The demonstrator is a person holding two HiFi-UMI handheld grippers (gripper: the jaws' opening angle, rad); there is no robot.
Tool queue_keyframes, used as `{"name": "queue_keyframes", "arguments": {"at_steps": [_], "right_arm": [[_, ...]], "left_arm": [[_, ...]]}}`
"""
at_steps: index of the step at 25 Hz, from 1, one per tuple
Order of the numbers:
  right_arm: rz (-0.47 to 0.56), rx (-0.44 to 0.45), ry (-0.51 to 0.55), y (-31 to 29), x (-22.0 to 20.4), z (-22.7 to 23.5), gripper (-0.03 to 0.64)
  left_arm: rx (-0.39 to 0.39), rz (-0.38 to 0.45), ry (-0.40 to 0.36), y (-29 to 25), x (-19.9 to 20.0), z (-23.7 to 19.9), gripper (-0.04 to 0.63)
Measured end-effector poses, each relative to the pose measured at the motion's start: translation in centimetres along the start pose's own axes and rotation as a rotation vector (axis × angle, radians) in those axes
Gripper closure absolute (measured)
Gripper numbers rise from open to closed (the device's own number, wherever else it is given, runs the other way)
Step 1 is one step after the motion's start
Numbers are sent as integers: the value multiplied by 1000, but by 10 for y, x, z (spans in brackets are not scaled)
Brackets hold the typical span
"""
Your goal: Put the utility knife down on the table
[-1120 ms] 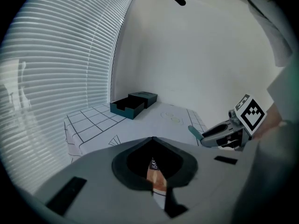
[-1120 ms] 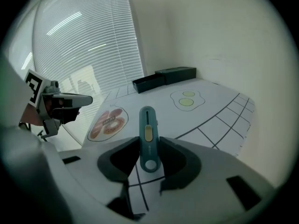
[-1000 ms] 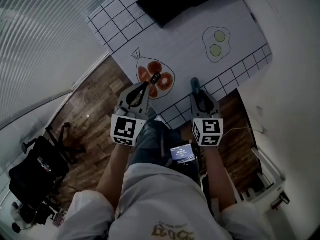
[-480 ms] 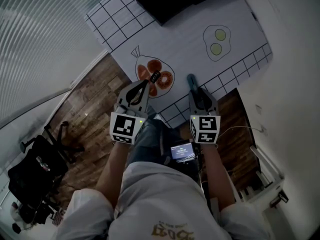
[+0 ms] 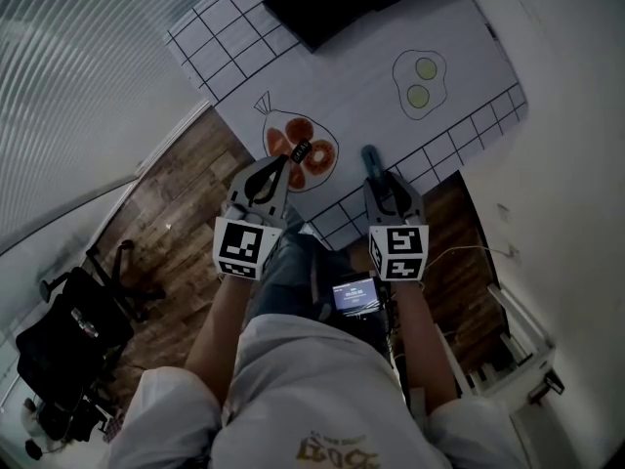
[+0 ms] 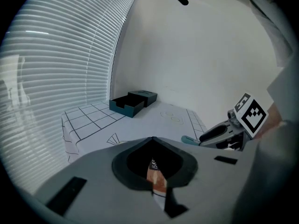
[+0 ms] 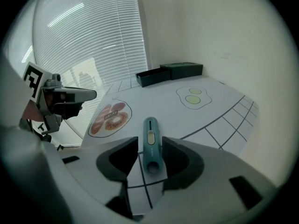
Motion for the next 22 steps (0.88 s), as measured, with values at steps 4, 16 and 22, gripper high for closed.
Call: {"name": "queue_keyframes", "arguments": {"at_steps": [4, 16, 22], "right_arm": [[49, -48, 14, 11, 8, 1, 541], [121, -32, 60, 32, 27, -5, 607], [165, -57, 57, 53, 37, -3, 607]], "left_arm": [[-5, 6, -4, -1, 5, 2, 588], [-7, 32, -22, 5, 22, 8, 588], [-3, 67, -27, 15, 40, 13, 588]]}}
Point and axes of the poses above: the fingertips, and each gripper's own axes: y backward along the fingers, z to its right, x out of its top, the point moved 7 cm from there along y, backward along the fingers, and after that the axes turned 9 degrees about x, right-handed, at the moved point
